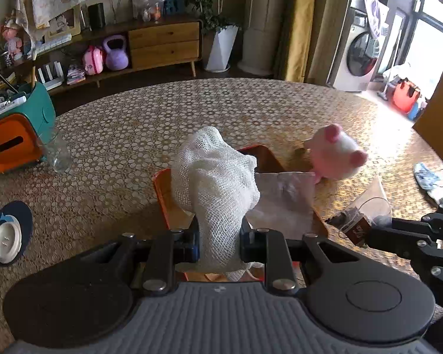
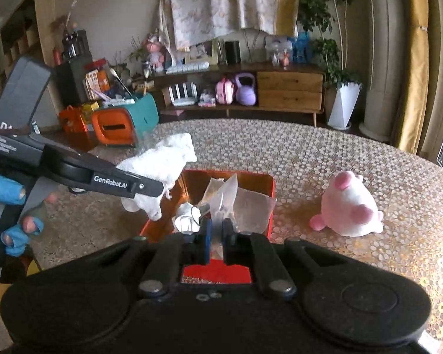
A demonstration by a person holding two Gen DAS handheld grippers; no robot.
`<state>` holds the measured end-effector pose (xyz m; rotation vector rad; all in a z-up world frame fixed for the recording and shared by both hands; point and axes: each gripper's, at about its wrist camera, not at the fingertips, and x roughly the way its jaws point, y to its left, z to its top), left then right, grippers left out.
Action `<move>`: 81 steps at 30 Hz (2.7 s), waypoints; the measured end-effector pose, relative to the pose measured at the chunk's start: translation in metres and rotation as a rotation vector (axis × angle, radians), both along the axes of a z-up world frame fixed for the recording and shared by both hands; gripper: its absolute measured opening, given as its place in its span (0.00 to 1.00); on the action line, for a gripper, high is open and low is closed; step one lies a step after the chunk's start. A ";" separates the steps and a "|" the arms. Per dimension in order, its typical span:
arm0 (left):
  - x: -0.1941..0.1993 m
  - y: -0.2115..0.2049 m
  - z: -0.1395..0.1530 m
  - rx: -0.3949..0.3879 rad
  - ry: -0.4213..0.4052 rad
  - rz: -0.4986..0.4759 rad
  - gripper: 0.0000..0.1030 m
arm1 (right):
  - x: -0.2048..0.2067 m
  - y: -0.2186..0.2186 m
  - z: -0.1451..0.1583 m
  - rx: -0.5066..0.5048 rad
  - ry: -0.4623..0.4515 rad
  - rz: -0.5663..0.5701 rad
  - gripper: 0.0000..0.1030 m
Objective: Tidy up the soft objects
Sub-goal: 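Carry the gauze in the left tool while the right tool carries the bag to the tin, then lower the gauze and bag into the tin and open both tools, then move both tools toward the cotton swab bag and brown hair tie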
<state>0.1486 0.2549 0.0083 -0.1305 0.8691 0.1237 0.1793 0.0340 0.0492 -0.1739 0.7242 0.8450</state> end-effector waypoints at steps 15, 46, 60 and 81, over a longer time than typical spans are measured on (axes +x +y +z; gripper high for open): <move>0.061 0.014 -0.045 0.035 0.093 0.006 0.22 | 0.051 0.047 -0.051 -0.086 0.077 -0.017 0.07; 0.073 0.016 -0.073 -0.012 0.144 0.017 0.23 | 0.067 0.054 -0.093 -0.152 0.134 -0.057 0.22; 0.046 0.004 -0.048 -0.008 0.087 0.014 0.63 | 0.049 0.028 -0.065 -0.083 0.130 -0.063 0.45; -0.009 -0.083 0.016 -0.057 -0.049 -0.123 0.64 | 0.001 -0.068 0.003 0.050 0.076 -0.118 0.65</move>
